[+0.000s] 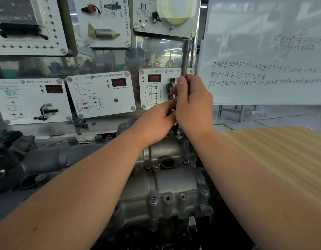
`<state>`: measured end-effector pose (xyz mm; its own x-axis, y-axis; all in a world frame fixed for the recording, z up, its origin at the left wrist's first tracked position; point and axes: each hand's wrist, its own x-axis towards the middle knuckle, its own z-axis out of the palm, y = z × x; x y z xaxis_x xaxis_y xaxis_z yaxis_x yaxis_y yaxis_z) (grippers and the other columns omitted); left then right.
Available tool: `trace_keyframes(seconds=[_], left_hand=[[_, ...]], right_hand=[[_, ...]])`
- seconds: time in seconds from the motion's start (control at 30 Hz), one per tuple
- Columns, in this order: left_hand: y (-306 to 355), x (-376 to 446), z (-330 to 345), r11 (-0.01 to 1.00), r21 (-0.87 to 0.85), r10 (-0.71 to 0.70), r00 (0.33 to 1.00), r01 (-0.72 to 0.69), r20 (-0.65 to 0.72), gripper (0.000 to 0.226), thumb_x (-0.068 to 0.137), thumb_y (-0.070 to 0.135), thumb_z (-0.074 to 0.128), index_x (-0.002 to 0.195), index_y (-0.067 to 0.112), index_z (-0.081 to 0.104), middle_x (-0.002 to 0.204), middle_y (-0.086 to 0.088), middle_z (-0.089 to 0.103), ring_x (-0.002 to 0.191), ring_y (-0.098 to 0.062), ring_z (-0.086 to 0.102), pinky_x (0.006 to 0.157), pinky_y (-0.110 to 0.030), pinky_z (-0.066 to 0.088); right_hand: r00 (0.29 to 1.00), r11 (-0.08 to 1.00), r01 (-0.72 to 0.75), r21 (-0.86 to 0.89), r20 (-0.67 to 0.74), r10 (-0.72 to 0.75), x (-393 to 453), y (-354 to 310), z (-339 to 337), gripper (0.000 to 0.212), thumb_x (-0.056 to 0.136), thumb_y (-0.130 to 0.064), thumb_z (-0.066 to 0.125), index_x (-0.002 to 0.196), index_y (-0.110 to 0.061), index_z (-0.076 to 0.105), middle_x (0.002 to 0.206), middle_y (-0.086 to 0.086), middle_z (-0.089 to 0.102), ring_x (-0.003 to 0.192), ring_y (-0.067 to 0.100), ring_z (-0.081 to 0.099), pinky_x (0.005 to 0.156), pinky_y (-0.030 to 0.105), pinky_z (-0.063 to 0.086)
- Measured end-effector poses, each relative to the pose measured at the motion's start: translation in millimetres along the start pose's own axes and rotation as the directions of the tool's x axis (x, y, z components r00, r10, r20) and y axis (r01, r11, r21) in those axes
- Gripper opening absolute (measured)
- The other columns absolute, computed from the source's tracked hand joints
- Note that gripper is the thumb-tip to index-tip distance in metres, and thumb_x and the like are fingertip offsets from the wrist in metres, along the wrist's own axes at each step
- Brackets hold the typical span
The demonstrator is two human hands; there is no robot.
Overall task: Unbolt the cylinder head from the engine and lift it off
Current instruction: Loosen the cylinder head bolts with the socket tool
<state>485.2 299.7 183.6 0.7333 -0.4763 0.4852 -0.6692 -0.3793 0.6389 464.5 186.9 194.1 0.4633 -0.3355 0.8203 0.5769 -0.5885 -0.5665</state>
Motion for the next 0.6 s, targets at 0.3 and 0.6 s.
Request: trace_keyframes(seconds=[0.3,0.6], left_hand=[[-1.6,0.8,0.1,0.999,0.018,0.035,0.999,-0.035,-0.019,0.016,0.101,0.022,0.051,0.107,0.031,0.063,0.085,0.008,0.071,0.067,0.0,0.063,0.057,-0.017,0.047],[-0.1,-0.2,-0.5,0.998,0.05,0.036,0.999,-0.035,-0.015,0.016,0.1,0.018,0.053,0.096,0.03,0.063,0.074,0.006,0.068,0.056,0.003,0.057,0.05,-0.014,0.04]], right_hand=[[1.0,0.999,-0.001,0.034,0.005,0.001,0.6,1.8,-0.6,0.015,0.103,-0.033,0.054,0.108,-0.019,0.056,0.088,-0.005,0.071,0.08,0.009,0.068,0.069,0.023,0.052],[1.0,0.998,-0.015,0.055,0.019,0.014,0.2,2.3,0.2,0.023,0.103,-0.037,0.051,0.115,-0.019,0.059,0.086,-0.01,0.071,0.078,0.003,0.067,0.067,0.015,0.049]])
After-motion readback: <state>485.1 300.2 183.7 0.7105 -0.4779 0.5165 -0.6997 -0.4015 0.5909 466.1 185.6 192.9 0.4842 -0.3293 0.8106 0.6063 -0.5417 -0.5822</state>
